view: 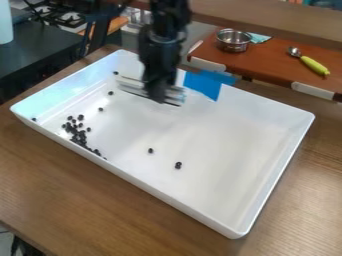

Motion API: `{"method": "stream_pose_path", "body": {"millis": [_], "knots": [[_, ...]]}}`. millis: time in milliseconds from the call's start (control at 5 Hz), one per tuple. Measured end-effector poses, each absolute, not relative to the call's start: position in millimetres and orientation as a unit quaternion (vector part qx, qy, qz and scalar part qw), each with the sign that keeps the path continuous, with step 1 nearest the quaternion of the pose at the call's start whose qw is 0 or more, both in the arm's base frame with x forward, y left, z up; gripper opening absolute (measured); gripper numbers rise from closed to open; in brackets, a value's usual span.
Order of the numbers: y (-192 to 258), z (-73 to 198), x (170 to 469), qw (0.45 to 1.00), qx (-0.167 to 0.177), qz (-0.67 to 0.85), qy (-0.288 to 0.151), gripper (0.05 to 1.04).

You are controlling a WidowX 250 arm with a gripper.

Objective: Sweep into pile

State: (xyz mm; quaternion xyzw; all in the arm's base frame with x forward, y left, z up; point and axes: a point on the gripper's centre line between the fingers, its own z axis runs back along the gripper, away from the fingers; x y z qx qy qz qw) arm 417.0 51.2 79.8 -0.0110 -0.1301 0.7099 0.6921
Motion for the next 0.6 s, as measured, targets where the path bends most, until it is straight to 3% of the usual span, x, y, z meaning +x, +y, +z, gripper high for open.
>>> {"method": "stream_pose_path", "body": {"millis": [200, 400, 600], "knots": [[28.9, 74.1, 448.9, 0.683, 0.006, 0.718, -0.132, 0.382], [15.3, 53.3, 459.7, 0.678, 0.060, 0.722, -0.119, 0.429], [16.4, 50.5, 456.0, 0.680, 0.092, 0.718, -0.119, 0.730]]}}
